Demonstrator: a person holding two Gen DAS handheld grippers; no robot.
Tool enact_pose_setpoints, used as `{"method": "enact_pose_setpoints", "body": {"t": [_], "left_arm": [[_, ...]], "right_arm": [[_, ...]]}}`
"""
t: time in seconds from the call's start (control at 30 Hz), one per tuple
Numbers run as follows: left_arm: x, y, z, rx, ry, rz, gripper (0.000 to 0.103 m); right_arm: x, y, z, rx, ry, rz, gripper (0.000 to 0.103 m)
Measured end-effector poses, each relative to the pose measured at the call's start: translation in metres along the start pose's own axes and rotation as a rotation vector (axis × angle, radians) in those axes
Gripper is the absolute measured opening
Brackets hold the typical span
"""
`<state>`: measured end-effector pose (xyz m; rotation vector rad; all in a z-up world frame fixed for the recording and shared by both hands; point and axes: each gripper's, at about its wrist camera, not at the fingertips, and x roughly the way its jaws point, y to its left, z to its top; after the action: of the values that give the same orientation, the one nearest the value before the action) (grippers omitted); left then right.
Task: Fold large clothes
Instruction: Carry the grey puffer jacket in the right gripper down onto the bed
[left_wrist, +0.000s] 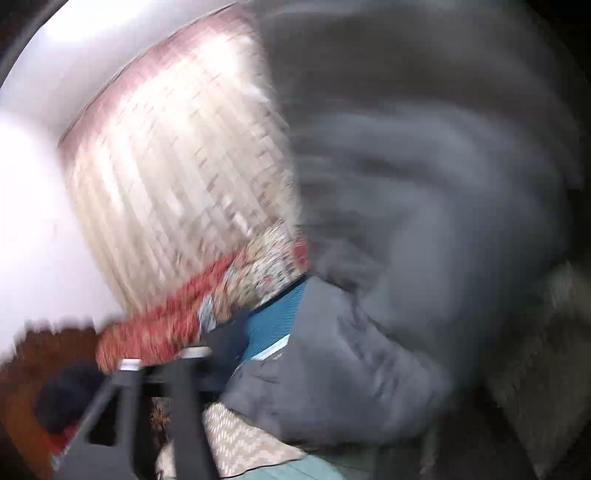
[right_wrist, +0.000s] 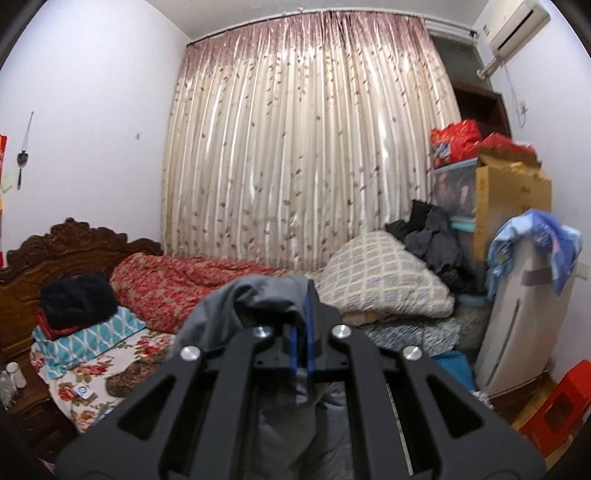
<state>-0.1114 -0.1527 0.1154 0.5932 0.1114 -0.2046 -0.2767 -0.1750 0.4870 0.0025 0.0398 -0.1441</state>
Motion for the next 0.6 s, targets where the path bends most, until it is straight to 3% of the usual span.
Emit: {"method": "enact_pose_setpoints", "body": {"t": [0.1,0.23,0.47,0.6], "left_arm": [[-0.017,0.083,0.038,-0.225,-0.035,-0.011,0.02],[-0.058,0.148,0.076,-0.37,-0.175,0.006,0.022],[-0.119,0.244,0.143,-0.51,-0.372,-0.06,0.023],[-0.143,0.293,0.192,-0.567,-0.421,-0.145,0.023]], "right_arm": [[-0.019,-0.013,0.0,-0.027,-0.055,-0.061,0.003],[-0.047,-0.039,-0.001,0.009,-0.131,-0.112,0.003],[-0.102,-0.058,0.024,0.041,-0.234,-0.099,0.003],[-0.124,-0.072,0.045,0.076,-0.257,-0.087,0.003]]}}
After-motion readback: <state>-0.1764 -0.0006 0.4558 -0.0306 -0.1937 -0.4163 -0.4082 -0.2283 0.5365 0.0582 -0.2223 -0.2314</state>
